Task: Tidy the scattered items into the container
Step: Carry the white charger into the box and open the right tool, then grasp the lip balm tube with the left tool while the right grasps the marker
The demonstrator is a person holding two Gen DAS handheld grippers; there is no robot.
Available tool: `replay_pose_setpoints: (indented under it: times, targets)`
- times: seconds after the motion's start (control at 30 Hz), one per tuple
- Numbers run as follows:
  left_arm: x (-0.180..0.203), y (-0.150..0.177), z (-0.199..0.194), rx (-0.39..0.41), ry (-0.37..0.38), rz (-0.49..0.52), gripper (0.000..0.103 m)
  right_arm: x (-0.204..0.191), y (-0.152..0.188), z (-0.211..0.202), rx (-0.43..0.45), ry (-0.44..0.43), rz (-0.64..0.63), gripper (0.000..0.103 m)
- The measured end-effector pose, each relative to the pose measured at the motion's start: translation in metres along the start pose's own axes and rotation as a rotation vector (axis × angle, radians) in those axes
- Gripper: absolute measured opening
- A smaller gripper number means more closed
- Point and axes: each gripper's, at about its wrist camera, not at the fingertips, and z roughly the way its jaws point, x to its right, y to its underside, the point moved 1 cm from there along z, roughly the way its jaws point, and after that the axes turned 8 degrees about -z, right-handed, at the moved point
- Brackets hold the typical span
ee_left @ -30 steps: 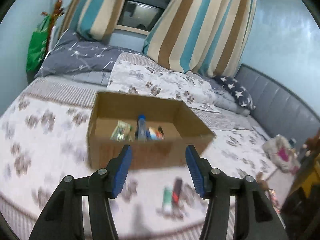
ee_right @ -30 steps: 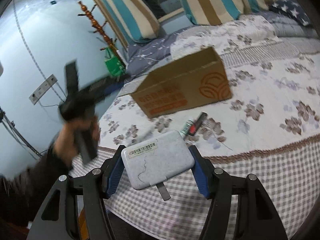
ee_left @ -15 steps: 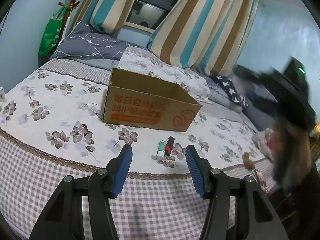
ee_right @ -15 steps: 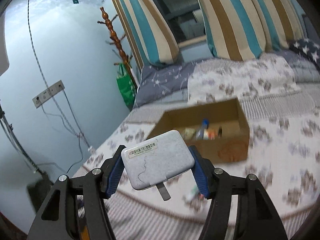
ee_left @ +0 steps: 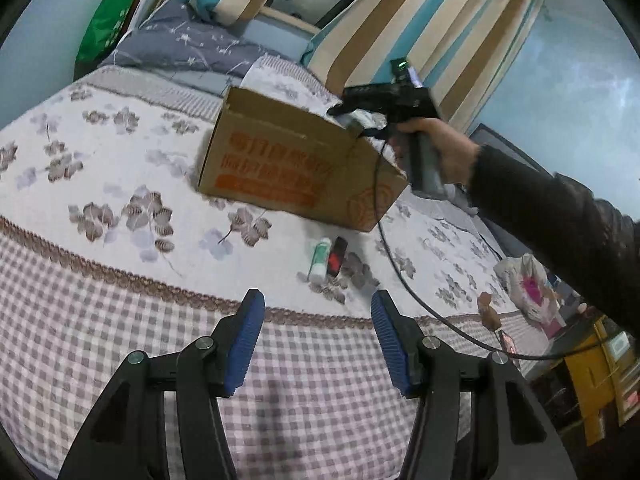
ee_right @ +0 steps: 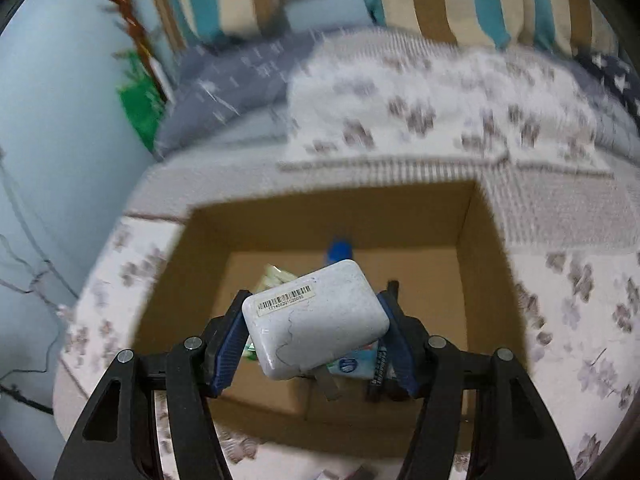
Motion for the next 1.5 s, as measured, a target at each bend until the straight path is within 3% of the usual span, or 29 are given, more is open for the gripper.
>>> replay_pose_setpoints:
  times: [0.13, 0.23, 0.43, 0.53, 0.7, 0.8, 0.87, 1.03, 1.17, 1.4, 1.5]
  targets:
    - [-0.006, -0.004, 0.005, -0.011, -0.007, 0.003, 0.055, 0.014, 0.007, 0.035, -0.087, 0.023, 0.062, 0.103]
    - [-0.007, -0.007, 0.011, -0.021, -0.009, 0.014, 0.055, 0.018, 0.01, 0.04, -0.105, 0.033, 0.069, 0.103]
    - [0.003, -0.009, 0.015, -0.02, -0.004, 0.03, 0.056, 0.01, 0.001, -0.007, -0.005, 0.002, 0.011, 0.103]
    - [0.015, -0.007, 0.011, -0.016, 0.005, 0.056, 0.057, 0.002, 0.011, -0.063, 0.098, -0.045, -0.031, 0.103]
    - [0.035, -0.001, 0.011, -0.021, 0.001, 0.109, 0.057, -0.006, 0.077, -0.177, 0.282, -0.029, -0.096, 0.103]
    - [0.043, 0.004, 0.017, -0.029, -0.01, 0.145, 0.057, 0.002, 0.137, -0.221, 0.312, -0.013, -0.058, 0.103]
    - [0.047, 0.008, 0.028, -0.045, -0.025, 0.17, 0.057, 0.007, 0.181, -0.236, 0.283, -0.001, -0.023, 0.103]
    - [0.051, 0.011, 0.068, -0.09, -0.076, 0.241, 0.057, 0.025, 0.279, -0.248, 0.193, 0.059, 0.096, 0.103]
    - [0.05, -0.002, 0.124, -0.14, -0.152, 0.303, 0.057, 0.039, 0.333, -0.244, 0.121, 0.048, 0.204, 0.103]
    - [0.045, -0.02, 0.216, -0.256, -0.252, 0.396, 0.056, 0.043, 0.365, -0.226, 0.051, 0.015, 0.242, 0.103]
    - [0.043, -0.019, 0.238, -0.291, -0.289, 0.455, 0.041, 0.048, 0.363, -0.218, 0.046, 0.003, 0.258, 0.103]
